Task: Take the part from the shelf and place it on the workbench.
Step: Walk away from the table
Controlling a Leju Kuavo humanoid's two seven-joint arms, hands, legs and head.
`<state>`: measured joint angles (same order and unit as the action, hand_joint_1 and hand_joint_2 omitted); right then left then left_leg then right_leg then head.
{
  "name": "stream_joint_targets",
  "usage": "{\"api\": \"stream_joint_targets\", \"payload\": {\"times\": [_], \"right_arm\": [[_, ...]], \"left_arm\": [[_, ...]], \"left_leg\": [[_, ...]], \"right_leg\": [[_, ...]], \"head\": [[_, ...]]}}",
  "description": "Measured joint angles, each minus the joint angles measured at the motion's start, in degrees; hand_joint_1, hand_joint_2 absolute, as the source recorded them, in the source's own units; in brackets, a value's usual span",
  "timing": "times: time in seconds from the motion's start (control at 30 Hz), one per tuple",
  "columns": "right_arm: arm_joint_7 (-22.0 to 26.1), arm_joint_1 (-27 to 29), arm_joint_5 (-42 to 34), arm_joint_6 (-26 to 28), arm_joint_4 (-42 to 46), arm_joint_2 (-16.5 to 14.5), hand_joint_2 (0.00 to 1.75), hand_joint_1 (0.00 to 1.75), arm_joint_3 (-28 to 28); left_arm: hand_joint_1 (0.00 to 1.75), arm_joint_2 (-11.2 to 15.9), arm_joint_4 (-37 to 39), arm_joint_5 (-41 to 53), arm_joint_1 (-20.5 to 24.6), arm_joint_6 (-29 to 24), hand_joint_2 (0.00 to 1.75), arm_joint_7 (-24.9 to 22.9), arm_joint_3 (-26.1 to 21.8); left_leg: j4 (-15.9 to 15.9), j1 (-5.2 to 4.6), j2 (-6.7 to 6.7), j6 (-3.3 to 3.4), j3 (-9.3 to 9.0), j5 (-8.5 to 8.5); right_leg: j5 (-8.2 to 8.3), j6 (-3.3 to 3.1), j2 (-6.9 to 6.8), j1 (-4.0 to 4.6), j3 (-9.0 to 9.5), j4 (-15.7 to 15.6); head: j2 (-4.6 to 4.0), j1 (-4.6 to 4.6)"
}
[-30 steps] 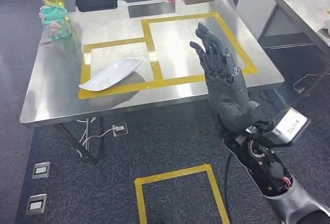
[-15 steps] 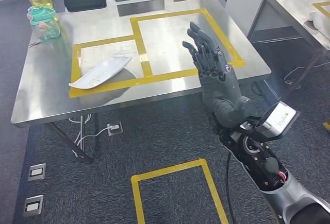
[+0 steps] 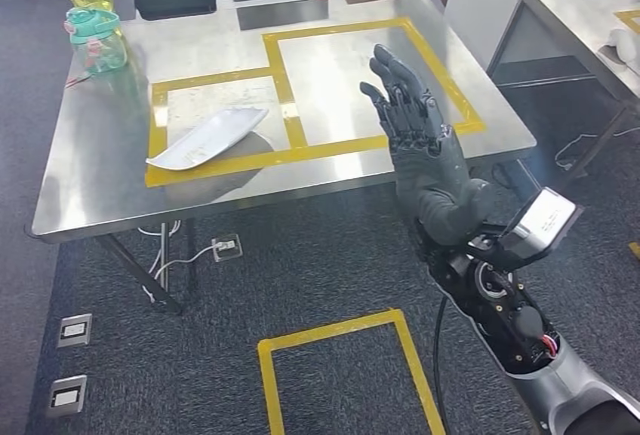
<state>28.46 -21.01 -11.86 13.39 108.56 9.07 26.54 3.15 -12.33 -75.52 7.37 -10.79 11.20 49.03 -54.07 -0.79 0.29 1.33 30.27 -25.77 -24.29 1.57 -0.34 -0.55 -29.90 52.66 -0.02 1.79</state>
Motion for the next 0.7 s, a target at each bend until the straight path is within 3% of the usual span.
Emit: {"api": "stream_joint_targets", "payload": {"times": [0.1, 0.13, 0.2, 0.23, 0.27, 0.3, 0.37, 0.43, 0.53, 0.6, 0.63, 0.7], "right_arm": [[0.0, 0.2, -0.3, -0.1, -0.2, 0.0, 0.0, 0.0, -0.4], [0.0, 0.3, -0.6, -0.1, -0.3, 0.1, 0.0, 0.0, -0.6], [0.0, 0.8, -1.1, -0.2, -0.5, 0.1, 0.0, 0.0, -0.9], [0.0, 1.1, -1.4, -0.2, -0.7, 0.2, 0.0, 0.0, -1.1], [-0.1, 1.4, -1.7, -0.2, -0.9, 0.2, 0.0, 0.0, -1.2], [-0.1, 1.7, -1.9, -0.2, -1.0, 0.2, 0.0, 0.0, -1.4], [-0.1, 1.9, -2.3, -0.2, -1.3, 0.3, 0.0, 0.0, -1.7], [-0.2, 2.1, -2.8, 0.0, -1.7, 0.4, 0.0, 0.0, -2.1], [-0.5, 2.8, -3.6, 0.4, -2.3, 0.5, 0.0, 0.0, -2.9], [-0.7, 3.0, -4.0, 0.7, -2.6, 0.6, 0.0, 0.0, -3.3], [-0.8, 3.1, -4.2, 0.9, -2.8, 0.6, 0.0, 0.0, -3.6], [-1.0, 3.3, -4.5, 1.1, -3.3, 0.7, 0.0, 0.0, -4.1]], "left_arm": [[0.0, -0.1, 0.0, -0.1, 0.0, 0.0, 0.0, 0.0, 0.0], [0.0, -0.1, 0.0, -0.1, 0.0, 0.0, 0.0, 0.0, 0.0], [0.0, -0.2, 0.0, -0.2, 0.0, 0.0, 0.0, 0.0, 0.0], [0.0, -0.2, 0.0, -0.2, 0.0, 0.0, 0.0, 0.0, 0.0], [0.0, -0.2, 0.0, -0.3, -0.1, 0.0, 0.0, 0.0, 0.0], [0.0, -0.2, 0.0, -0.4, -0.2, 0.0, 0.0, 0.0, 0.0], [0.0, -0.3, 0.0, -0.4, -0.3, 0.0, 0.0, 0.0, 0.0], [0.0, -0.1, 0.0, -0.5, -0.3, 0.0, 0.0, 0.0, 0.0], [0.0, -0.1, 0.0, -0.5, -0.3, -0.1, 0.0, 0.1, 0.0], [0.0, -0.1, 0.0, -0.5, -0.3, -0.1, 0.0, 0.1, 0.0], [0.0, -0.1, 0.0, -0.5, -0.3, -0.1, 0.0, 0.1, 0.0], [0.0, -0.1, 0.0, -0.5, -0.3, -0.1, 0.0, 0.1, 0.0]], "left_leg": [[1.4, 0.71, 0.24, 0.77, -0.85, 0.52], [1.8, 0.95, 0.34, 0.96, -1.21, 0.67], [2.0, 0.98, 0.44, 1.04, -1.45, 0.63], [2.0, 1.01, 0.45, 0.97, -1.51, 0.55], [2.0, 1.07, 0.45, 0.82, -1.65, 0.42], [1.9, 1.2, 0.44, 0.58, -1.87, 0.2], [1.6, 1.57, 0.43, -0.18, -2.5, -0.52], [0.8, 1.49, 0.36, -1.07, -2.53, -1.22], [0.2, 1.28, 0.5, -1.97, -2.02, -1.43], [-1.2, 1.43, 0.51, -2.43, -1.58, -2.54], [-3.5, 1.47, 0.42, -2.62, -0.47, -3.82], [-11.5, 1.5, 0.26, -2.78, 3.97, -7.15]], "right_leg": [[-1.47, 0.46, 0.12, 0.13, -0.93, 2.0], [-2.94, 0.58, 0.17, 0.12, -2.21, 4.9], [-6.44, 0.83, 0.24, -0.19, -6.3, 13.4], [-7.41, 1.01, 0.24, -0.4, -8.2, 16.9], [-7.27, 1.2, 0.22, -0.63, -9.23, 18.4], [-5.9, 1.39, 0.2, -0.86, -9.02, 17.4], [-1.33, 1.9, -0.05, -1.33, -5.73, 9.8], [0.69, 2.0, -0.23, -1.36, -2.64, 3.5], [-0.06, 0.74, 0.25, -1.12, -2.17, 2.4], [-0.14, -0.07, 0.53, -1.16, -2.05, 2.3], [-0.17, -0.43, 0.57, -1.2, -1.94, 2.2], [-0.24, -0.95, 0.59, -1.04, -1.94, 2.2]], "head": [[0.0, -0.01], [0.0, 0.14], [0.0, 0.51], [0.0, 0.66], [0.0, 0.77], [0.0, 0.81], [0.0, 0.97], [0.0, 1.25], [0.0, 0.72], [0.0, 0.18], [0.0, -0.11], [0.0, -0.63]]}}
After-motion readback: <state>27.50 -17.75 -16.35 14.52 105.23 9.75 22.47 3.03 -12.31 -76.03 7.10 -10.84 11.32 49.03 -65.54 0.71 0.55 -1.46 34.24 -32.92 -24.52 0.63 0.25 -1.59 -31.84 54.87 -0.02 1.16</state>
